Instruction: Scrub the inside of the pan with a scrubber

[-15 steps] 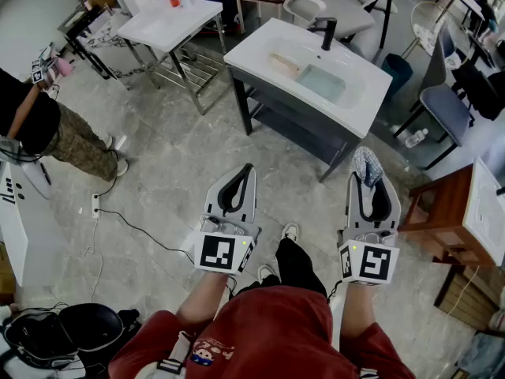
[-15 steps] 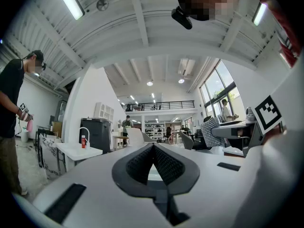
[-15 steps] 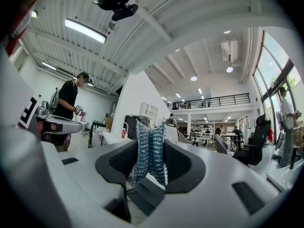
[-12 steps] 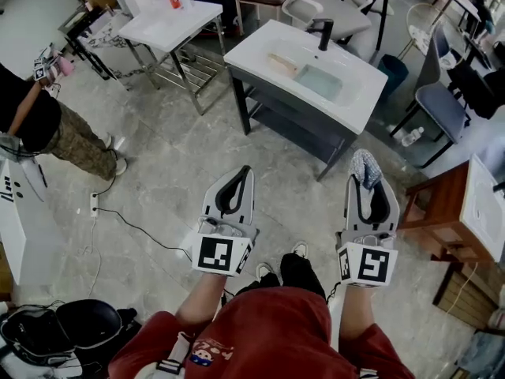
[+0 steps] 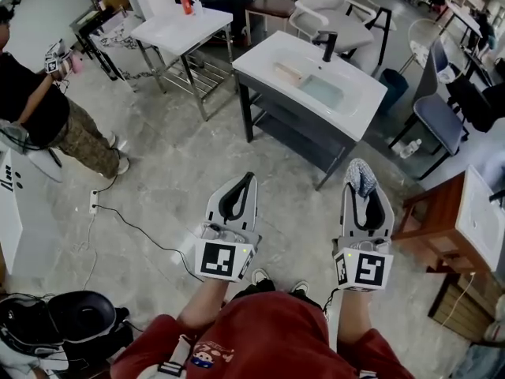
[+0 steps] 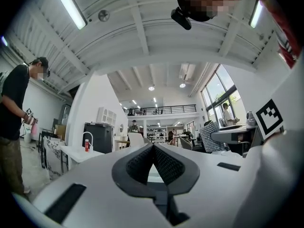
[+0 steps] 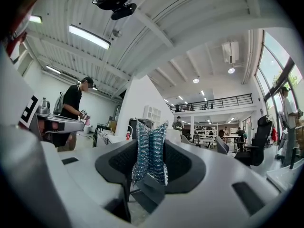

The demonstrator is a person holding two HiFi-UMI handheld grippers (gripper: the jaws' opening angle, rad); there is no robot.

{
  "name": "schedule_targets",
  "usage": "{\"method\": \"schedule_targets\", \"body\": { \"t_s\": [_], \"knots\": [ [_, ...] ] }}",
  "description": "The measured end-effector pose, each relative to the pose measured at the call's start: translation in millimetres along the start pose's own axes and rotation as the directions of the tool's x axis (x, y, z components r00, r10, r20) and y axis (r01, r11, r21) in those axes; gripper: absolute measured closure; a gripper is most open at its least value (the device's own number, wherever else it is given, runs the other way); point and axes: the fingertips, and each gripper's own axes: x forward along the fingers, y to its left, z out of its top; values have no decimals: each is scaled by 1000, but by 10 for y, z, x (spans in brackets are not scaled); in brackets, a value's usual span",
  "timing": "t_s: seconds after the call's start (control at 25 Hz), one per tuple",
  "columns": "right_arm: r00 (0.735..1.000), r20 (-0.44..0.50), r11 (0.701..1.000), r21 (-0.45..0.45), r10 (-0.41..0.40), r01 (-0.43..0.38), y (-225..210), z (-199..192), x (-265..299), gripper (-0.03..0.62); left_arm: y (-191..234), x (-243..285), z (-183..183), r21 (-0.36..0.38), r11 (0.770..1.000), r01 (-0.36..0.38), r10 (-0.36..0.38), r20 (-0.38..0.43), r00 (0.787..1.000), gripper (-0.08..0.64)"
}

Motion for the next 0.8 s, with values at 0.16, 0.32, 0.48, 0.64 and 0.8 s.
{"method": "schedule_targets", "body": {
  "t_s": [0.16,0.32,0.48,0.64,0.8],
  "knots": [
    [1000,9,1000,11,-8,8,8,-11,-20,413,14,-72,-2,-2,1000,-10,10,-2,1000,548],
    [1000,22,1000,13,9,-9,71,-3,10,413,71,-129,-20,-2,1000,-24,23,-13,1000,548],
    [999,31,999,24,20,-21,6,-56,161,413,111,-18,-119,-6,999,-44,44,-35,998,548],
    [999,35,999,37,28,-30,-118,-156,424,413,126,256,-127,-1,998,-56,56,-16,998,548],
    [998,37,999,14,51,-52,-340,-237,768,413,80,689,-177,17,998,-57,57,-11,998,548]
  ]
}}
